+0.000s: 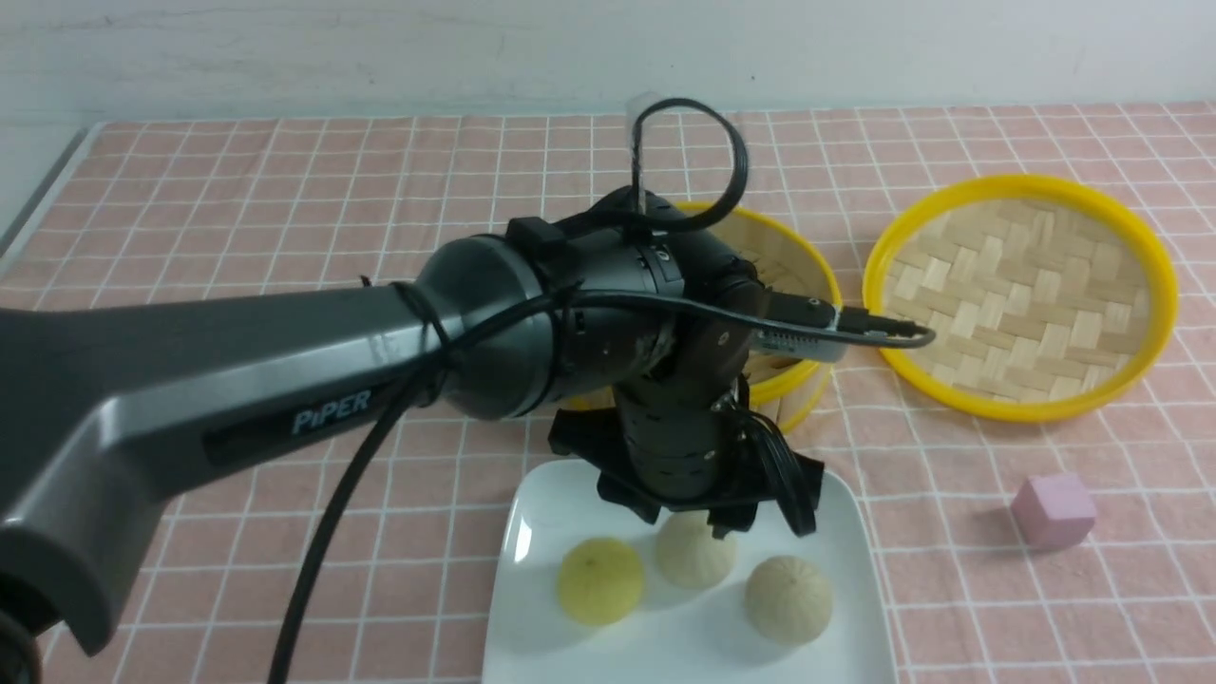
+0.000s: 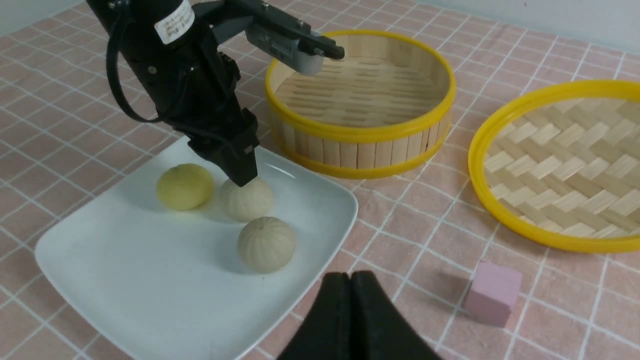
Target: Put the steamed buns into the plate on the pink tablecloth.
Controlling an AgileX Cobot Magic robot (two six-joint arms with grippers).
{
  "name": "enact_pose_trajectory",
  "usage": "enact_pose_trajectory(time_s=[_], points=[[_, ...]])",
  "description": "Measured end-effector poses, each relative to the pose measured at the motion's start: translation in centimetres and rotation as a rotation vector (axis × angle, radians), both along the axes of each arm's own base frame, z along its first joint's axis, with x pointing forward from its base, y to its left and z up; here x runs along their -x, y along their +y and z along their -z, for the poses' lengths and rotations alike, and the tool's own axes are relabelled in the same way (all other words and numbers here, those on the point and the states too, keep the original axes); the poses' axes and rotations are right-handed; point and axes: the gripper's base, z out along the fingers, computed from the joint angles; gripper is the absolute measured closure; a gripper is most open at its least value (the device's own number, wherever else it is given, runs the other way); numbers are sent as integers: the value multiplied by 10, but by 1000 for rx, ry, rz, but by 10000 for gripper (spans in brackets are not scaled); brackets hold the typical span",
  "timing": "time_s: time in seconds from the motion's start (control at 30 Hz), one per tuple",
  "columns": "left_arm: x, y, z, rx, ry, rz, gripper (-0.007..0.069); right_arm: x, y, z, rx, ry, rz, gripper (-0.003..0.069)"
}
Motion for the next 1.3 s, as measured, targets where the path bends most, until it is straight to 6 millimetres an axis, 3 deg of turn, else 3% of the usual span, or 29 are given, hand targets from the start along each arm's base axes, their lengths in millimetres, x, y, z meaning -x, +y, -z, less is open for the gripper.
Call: enact_pose_trajectory(time_s=[0.43, 1.1, 1.3], points=[[0, 0, 0, -6, 3, 6, 403, -9, 10, 18, -30, -23, -10, 666], [0, 1, 0, -10, 0, 8, 393, -9, 10, 20, -29, -18, -10, 651], [-1, 2, 0, -29, -17, 17, 392, -5, 16, 28, -105, 71, -51, 646]])
